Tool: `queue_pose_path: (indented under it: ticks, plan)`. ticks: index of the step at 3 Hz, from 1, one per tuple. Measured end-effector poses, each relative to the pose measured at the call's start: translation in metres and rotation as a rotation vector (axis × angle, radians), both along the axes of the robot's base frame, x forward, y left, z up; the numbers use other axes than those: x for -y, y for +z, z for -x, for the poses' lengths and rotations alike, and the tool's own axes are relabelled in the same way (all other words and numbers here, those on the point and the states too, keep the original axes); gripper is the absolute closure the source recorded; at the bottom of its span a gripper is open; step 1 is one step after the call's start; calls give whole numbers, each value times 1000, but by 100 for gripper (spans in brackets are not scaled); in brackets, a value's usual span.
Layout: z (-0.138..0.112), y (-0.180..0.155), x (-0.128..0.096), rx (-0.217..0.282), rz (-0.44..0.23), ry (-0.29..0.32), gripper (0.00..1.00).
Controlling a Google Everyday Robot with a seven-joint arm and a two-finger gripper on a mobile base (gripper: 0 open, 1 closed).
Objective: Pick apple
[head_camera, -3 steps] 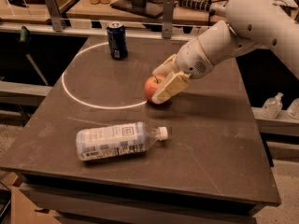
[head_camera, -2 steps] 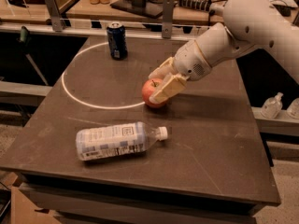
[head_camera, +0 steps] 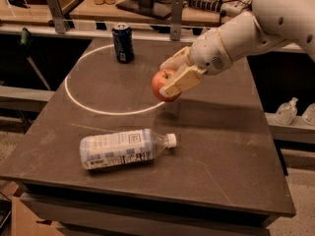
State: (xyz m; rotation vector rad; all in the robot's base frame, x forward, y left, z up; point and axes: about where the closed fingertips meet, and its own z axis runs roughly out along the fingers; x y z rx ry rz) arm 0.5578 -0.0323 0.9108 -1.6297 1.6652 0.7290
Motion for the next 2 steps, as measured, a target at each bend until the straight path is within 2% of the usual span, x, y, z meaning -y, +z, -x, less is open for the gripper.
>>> queue_pose_path:
  ticks: [1, 2]
  plan:
    - [-3, 28, 4, 52, -9, -25, 100]
    - [-3, 31, 4, 56, -10, -26, 100]
